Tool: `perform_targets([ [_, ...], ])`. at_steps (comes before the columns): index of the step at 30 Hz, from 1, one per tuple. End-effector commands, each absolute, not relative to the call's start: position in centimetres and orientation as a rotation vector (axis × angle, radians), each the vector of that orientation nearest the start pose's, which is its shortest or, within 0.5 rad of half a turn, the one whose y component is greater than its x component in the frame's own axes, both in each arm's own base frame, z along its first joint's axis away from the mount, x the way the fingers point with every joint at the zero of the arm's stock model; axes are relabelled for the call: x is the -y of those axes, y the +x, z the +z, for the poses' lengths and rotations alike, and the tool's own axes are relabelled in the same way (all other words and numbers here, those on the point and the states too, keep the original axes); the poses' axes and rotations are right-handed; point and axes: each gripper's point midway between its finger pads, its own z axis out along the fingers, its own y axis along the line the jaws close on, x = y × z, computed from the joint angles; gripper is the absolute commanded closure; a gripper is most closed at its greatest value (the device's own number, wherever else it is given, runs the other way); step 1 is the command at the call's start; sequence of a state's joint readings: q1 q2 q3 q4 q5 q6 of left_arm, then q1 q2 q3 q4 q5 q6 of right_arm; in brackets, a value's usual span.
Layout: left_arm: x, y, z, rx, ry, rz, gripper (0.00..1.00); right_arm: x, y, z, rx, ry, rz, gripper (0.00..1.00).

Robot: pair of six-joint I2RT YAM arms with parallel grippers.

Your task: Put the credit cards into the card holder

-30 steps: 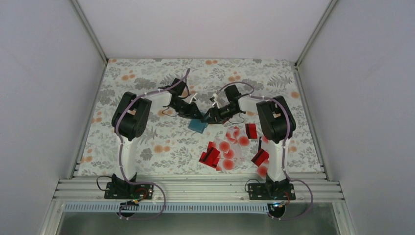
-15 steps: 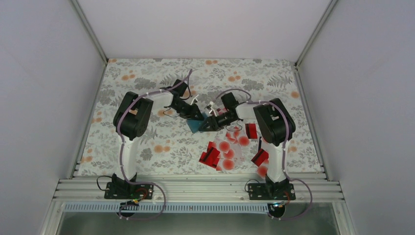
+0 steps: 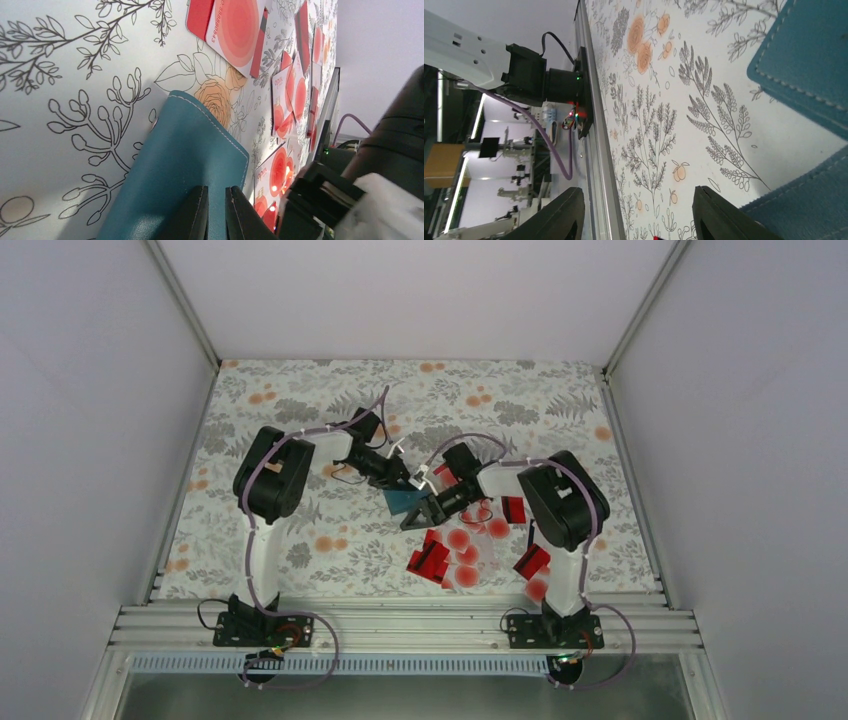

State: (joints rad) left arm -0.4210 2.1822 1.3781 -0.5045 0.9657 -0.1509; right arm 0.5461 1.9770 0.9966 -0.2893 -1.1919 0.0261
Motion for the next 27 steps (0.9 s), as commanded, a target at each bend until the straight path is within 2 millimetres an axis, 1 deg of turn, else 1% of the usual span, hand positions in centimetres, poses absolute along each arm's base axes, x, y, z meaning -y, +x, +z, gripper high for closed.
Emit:
perform_targets([
  [1, 27.1, 32.2, -3.9, -2.99, 0.452, -1.205, 0.88, -32.3, 22.9, 7.6, -2.448, -0.951, 1.693, 0.43],
  [3, 27.1, 32.4, -3.4, -2.978, 0.454, -1.189, 0.88, -32.4, 24.6, 8.2, -2.488, -0.868, 1.58, 0.4],
  [4, 27.1, 32.5, -3.1, -2.969, 0.46, -1.171, 0.88, -32.4, 25.3, 8.8, -2.501, -0.822, 1.543, 0.39],
  [6, 27.1, 32.8, -2.2, -2.947, 0.477, -1.136, 0.88, -32.8, 26.1, 11.5, -2.467, -0.784, 1.546, 0.36],
  [7, 27.0, 32.9, -1.7, -2.936, 0.482, -1.118, 0.87, -32.8, 26.9, 12.7, -2.454, -0.752, 1.505, 0.34],
  [8, 26.9, 33.1, -1.2, -2.924, 0.485, -1.103, 0.86, -32.7, 28.0, 14.0, -2.45, -0.707, 1.427, 0.32],
  [9, 26.9, 33.3, -0.4, -2.904, 0.493, -1.082, 0.84, -32.1, 29.2, 14.4, -2.482, -0.63, 1.323, 0.3],
  [10, 26.8, 33.5, -0.1, -2.897, 0.495, -1.067, 0.83, -31.4, 30.3, 14.7, -2.51, -0.556, 1.227, 0.27],
  [11, 26.7, 33.8, 0.7, -2.878, 0.498, -1.056, 0.82, -30.6, 31.0, 14.6, -2.544, -0.498, 1.154, 0.27],
  [12, 26.8, 34.1, 1.4, -2.86, 0.506, -1.05, 0.8, -30.1, 31.2, 14.3, -2.574, -0.465, 1.114, 0.27],
  [13, 26.9, 34.5, 2.1, -2.84, 0.512, -1.044, 0.79, -29.8, 31.1, 13.9, -2.597, -0.447, 1.093, 0.27],
  [15, 27.1, 35.4, 3.8, -2.802, 0.523, -1.023, 0.73, -29.2, 30.6, 14.5, -2.588, -0.422, 1.082, 0.28],
  [16, 27.1, 35.8, 4.5, -2.786, 0.527, -1.011, 0.69, -28.9, 30.1, 14.3, -2.598, -0.411, 1.081, 0.29],
  [18, 27.1, 36.3, 6.2, -2.753, 0.544, -0.983, 0.66, -28.4, 29.3, 13.6, -2.623, -0.394, 1.076, 0.3],
  [22, 26.4, 36.3, 8.7, -2.717, 0.572, -0.916, 0.64, -27.2, 27.8, 11.9, -2.675, -0.395, 1.039, 0.33],
  [23, 26.1, 36.1, 9.1, -2.713, 0.576, -0.902, 0.64, -27.0, 27.6, 11.6, -2.685, -0.397, 1.03, 0.34],
  [25, 25.4, 35.5, 9.1, -2.721, 0.574, -0.863, 0.64, -26.8, 27.3, 11.0, -2.707, -0.396, 1.011, 0.36],
  [27, 24.3, 35.1, 8.7, -2.737, 0.558, -0.8, 0.65, -26.7, 27.2, 10.7, -2.716, -0.39, 1.006, 0.38],
])
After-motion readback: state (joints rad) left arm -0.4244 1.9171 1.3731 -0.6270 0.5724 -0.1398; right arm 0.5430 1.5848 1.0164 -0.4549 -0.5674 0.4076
